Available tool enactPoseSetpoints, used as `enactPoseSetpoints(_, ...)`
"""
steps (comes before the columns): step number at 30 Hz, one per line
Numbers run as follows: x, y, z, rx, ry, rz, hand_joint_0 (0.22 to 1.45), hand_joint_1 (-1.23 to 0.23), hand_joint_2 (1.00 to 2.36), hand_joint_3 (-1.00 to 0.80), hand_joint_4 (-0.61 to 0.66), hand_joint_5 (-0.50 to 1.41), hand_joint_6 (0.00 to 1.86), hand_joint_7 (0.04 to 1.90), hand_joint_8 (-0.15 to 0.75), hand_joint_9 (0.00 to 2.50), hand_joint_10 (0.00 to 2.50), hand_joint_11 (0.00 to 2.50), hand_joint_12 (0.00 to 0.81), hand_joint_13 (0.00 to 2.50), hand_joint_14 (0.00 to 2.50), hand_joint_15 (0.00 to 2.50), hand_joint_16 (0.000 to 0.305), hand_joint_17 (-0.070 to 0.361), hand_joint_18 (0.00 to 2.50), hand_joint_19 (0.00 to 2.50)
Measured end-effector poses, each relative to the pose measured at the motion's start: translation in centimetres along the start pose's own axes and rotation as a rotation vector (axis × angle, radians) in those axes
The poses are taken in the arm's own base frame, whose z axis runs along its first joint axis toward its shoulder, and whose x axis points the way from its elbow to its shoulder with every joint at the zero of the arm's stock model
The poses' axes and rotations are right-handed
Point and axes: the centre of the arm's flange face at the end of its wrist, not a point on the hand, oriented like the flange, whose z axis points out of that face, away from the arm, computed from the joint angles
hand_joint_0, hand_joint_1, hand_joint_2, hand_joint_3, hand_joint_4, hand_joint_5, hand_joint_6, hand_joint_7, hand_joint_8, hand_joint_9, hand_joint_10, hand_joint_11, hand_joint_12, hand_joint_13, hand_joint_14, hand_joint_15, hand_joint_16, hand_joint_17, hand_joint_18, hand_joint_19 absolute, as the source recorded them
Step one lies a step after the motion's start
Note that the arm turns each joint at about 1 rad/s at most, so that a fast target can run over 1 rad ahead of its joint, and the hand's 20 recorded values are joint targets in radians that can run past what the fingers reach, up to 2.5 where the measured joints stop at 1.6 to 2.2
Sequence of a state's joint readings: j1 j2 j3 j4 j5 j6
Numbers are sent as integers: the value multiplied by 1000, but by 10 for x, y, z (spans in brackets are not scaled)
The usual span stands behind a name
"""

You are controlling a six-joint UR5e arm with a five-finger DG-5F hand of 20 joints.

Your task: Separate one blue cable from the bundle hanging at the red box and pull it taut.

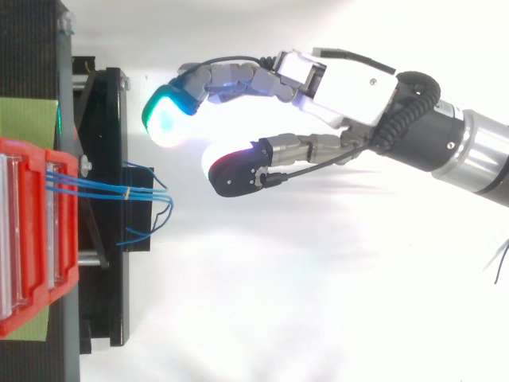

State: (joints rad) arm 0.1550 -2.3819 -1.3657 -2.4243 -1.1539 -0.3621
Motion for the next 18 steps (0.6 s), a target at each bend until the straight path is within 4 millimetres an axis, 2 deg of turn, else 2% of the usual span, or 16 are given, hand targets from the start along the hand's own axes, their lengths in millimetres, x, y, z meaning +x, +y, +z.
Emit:
enactPoseSetpoints(9, 2, 6, 6, -66, 25, 21, 542, -469, 1000, -500, 226, -220, 503, 806, 265, 364, 7, 216, 348, 256, 6, 156, 50, 113, 333, 506)
enactPoseSetpoints(18, 11, 22, 15, -119, 62, 32, 543, -469, 1000, -500, 227, -220, 503, 802, 265, 365, 7, 217, 345, 258, 6, 150, 50, 113, 333, 506)
